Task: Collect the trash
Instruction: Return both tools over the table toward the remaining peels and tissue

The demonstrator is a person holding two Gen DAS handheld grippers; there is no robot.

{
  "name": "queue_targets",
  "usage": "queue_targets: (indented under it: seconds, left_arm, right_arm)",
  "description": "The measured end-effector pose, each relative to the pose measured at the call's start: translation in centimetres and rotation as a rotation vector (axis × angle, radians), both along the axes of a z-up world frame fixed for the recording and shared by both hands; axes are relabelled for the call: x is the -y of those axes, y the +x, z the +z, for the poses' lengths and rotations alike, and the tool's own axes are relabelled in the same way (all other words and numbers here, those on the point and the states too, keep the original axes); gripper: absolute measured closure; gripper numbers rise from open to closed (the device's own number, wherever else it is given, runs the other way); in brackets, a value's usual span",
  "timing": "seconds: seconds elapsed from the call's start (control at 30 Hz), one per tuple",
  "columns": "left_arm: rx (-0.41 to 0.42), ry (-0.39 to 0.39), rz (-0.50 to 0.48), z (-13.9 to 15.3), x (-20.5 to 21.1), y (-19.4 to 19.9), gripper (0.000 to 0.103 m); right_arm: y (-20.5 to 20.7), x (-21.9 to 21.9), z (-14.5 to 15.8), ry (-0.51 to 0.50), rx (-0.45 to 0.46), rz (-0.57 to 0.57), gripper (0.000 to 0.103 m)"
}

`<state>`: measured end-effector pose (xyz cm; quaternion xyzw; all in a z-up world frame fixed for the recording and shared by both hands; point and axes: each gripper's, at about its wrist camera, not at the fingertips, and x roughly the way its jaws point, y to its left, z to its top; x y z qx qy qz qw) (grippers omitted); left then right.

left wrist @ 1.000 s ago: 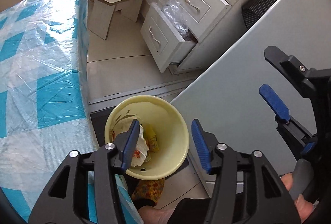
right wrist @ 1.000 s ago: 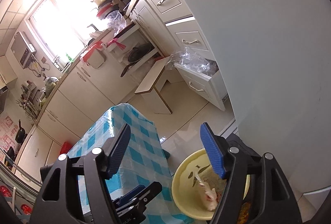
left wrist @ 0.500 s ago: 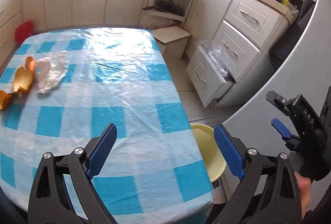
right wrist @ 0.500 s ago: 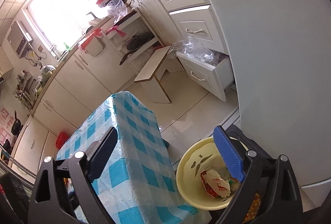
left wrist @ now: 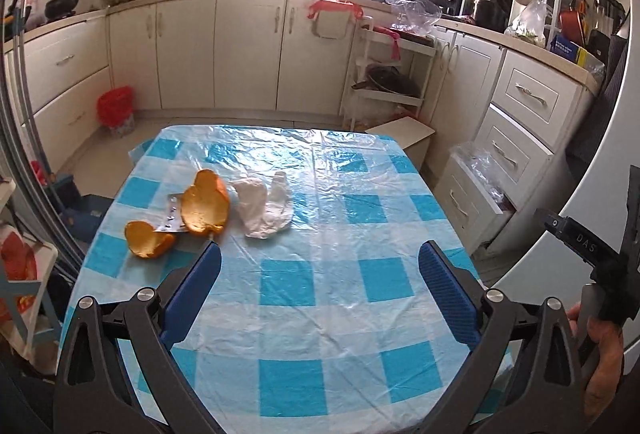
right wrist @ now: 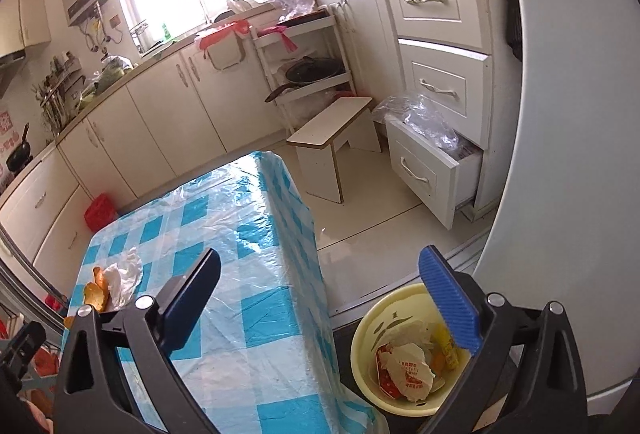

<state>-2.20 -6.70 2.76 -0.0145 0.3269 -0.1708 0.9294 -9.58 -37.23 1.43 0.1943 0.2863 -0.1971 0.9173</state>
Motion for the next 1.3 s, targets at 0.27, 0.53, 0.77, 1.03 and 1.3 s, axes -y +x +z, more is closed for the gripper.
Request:
queue_targets:
  seconds: [0.27,0.53,0.77,1.03,1.3]
  left_arm:
    - [-0.031,-0.037,0.035,-1.1,-3.8,0.0,0.008]
    - [-0.038,-0.013,0.066,-2.2,-5.7,-0.4,0.008]
    - [-0.055,0.000,0.109,-2.5,-6.5,-0.1,0.008]
    - [-0.095,0.022,0.130,-3.4,-6.3,0.8,0.008]
    - [-0.113,0.039,0.129,-4.1,-5.3,1.3,0.008]
  right_arm:
    - [0.5,-4.2,1.4,-0.134,0.034,0.066,0.007]
    - [1.0,-7.3,1.1,-0.173,0.021,0.125,0.007]
    - [2.1,-9.8,0.3,-0.193,0.005,0.189,0.007]
    - [2.3,-9.7,-0.6,-0.176,-0.005,0.205,0.007]
    - [2.0,-8.7,-1.0,-0.140,-0.008,0.195,0.007]
